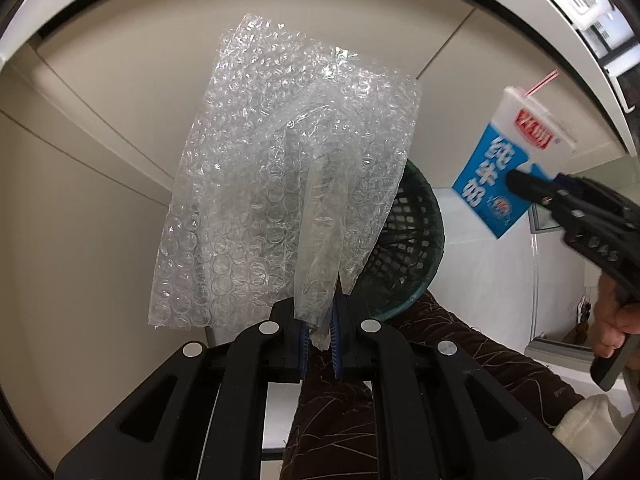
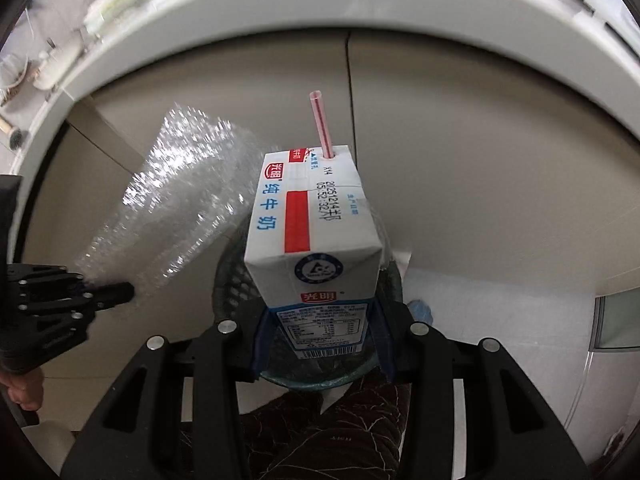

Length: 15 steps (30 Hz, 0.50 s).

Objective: Collect trash
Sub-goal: 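Carry the bubble wrap and milk carton with both tools down over the wastebasket, then open the right tool to drop the milk carton into the wastebasket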

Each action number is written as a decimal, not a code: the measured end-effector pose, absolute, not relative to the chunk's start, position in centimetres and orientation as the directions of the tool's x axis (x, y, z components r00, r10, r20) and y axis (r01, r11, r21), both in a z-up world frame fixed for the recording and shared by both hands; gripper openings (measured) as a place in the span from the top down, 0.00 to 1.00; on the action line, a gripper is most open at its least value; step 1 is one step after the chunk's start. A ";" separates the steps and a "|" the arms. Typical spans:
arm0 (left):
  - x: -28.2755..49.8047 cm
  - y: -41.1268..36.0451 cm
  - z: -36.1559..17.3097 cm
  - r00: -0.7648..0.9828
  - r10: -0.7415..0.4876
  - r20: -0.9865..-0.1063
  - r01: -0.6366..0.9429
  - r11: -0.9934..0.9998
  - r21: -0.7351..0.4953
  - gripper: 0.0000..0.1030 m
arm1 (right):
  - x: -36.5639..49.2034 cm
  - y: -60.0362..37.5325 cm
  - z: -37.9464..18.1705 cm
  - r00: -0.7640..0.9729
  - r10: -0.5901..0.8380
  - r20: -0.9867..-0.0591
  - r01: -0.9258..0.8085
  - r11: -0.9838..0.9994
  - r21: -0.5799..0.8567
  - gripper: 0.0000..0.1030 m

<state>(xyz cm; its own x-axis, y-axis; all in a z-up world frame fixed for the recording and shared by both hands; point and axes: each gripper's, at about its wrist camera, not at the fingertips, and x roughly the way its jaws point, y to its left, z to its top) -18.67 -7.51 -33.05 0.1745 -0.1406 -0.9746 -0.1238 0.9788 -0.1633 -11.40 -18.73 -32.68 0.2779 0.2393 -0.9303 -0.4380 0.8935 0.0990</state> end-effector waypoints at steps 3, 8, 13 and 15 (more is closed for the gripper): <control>-18.6 -7.4 -33.2 0.165 -0.137 -0.977 -0.142 0.977 -0.161 0.93 | -10.6 -17.9 -34.2 0.231 0.208 -0.950 -0.445 0.892 0.087 0.62; -18.3 -7.1 -33.2 0.158 -0.126 -0.979 -0.159 0.976 -0.151 0.93 | -10.0 -17.1 -35.7 0.189 0.193 -0.963 -0.441 0.893 0.093 0.62; -18.2 -7.4 -33.5 0.149 -0.122 -0.981 -0.169 0.975 -0.146 0.93 | -9.8 -16.3 -36.4 0.176 0.181 -0.968 -0.463 0.883 0.081 0.62; -18.1 -7.6 -33.4 0.147 -0.122 -0.982 -0.168 0.975 -0.147 0.93 | -9.7 -16.2 -36.6 0.173 0.181 -0.968 -0.460 0.884 0.082 0.61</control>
